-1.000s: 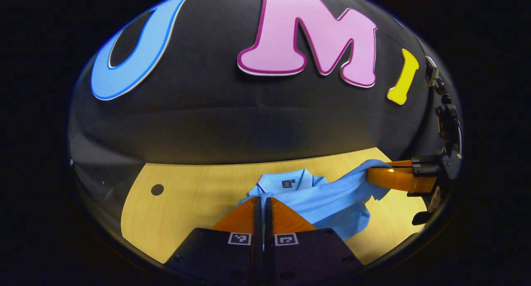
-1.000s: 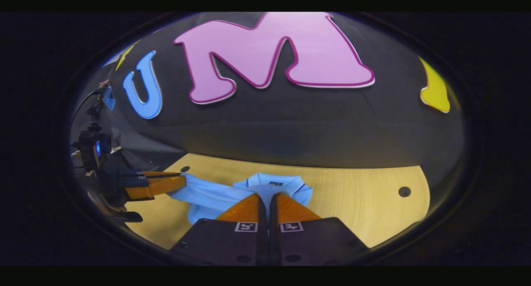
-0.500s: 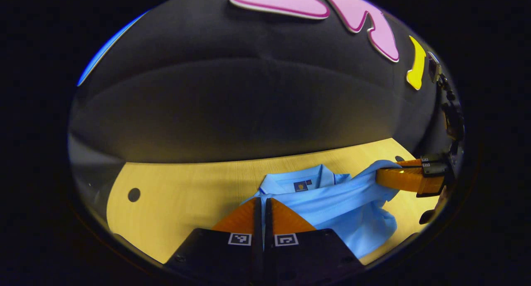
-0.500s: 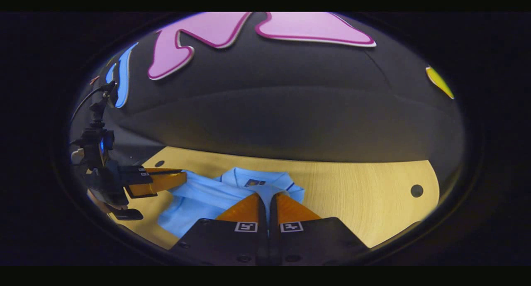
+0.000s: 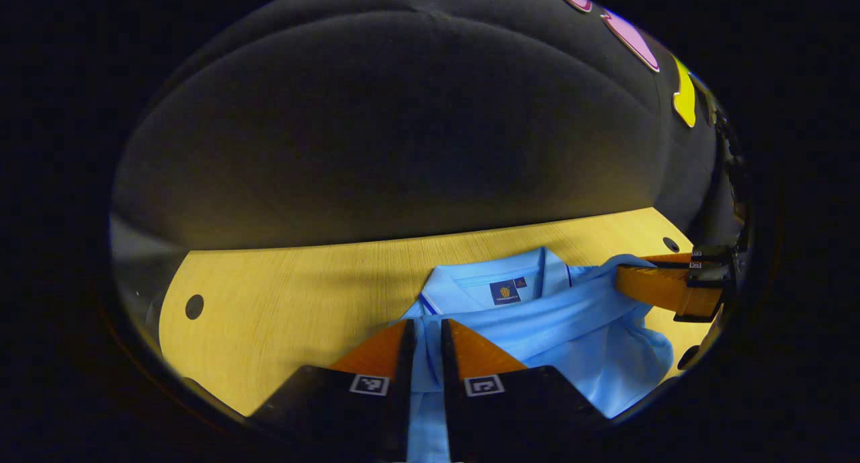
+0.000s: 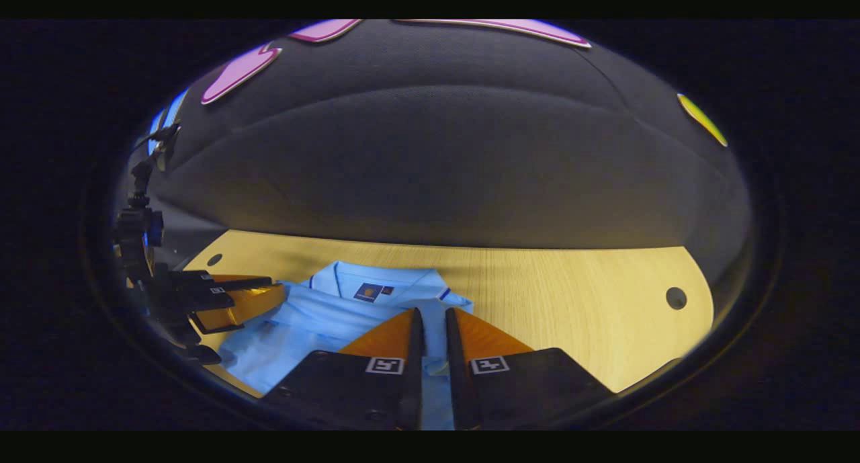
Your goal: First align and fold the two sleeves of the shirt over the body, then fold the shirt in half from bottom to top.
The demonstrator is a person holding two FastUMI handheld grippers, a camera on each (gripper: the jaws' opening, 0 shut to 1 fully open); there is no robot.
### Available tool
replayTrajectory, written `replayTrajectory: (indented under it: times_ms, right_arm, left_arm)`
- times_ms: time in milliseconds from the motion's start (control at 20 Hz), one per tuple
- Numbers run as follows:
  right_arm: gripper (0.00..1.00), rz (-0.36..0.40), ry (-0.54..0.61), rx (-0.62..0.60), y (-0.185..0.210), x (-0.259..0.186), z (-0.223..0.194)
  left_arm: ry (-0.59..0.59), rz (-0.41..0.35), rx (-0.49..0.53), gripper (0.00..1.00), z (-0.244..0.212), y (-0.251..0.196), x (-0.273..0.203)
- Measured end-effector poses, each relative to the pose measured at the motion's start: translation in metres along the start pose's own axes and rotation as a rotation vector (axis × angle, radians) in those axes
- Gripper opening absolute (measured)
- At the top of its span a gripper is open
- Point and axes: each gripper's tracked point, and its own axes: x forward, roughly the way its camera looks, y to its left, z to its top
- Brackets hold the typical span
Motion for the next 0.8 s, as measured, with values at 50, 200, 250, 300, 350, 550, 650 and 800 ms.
replayTrajectory:
  times_ms: [50,200,250,300,350,550,650,800]
  right_arm:
    - [0.25,0.011,-0.004,-0.007,0.004,-0.006,0.003]
    - [0.53,0.003,-0.035,-0.02,0.005,-0.029,0.013]
    - [0.73,-0.005,-0.052,-0.023,0.005,-0.043,0.017]
    - [0.94,-0.013,-0.07,-0.026,0.006,-0.055,0.021]
    - [0.97,-0.024,-0.088,-0.031,0.005,-0.069,0.024]
    - [0.97,-0.063,-0.151,-0.028,0.009,-0.135,0.033]
    - [0.97,-0.078,-0.169,-0.031,0.014,-0.17,0.035]
    - [0.98,-0.122,-0.202,-0.044,0.022,-0.226,0.033]
  left_arm:
    - [-0.018,0.001,-0.01,0.39,0.007,-0.001,-0.008]
    - [-0.085,0.026,-0.041,0.8,0.026,0.001,-0.043]
    - [-0.11,0.042,-0.046,0.96,0.032,0.003,-0.06]
    - [-0.139,0.06,-0.05,0.99,0.039,0.003,-0.075]
    - [-0.169,0.074,-0.054,1.0,0.044,0.003,-0.092]
    - [-0.269,0.11,-0.067,0.99,0.053,-0.004,-0.174]
    - [-0.311,0.119,-0.071,1.0,0.051,-0.011,-0.216]
    - [-0.334,0.112,-0.163,1.0,0.034,-0.028,-0.276]
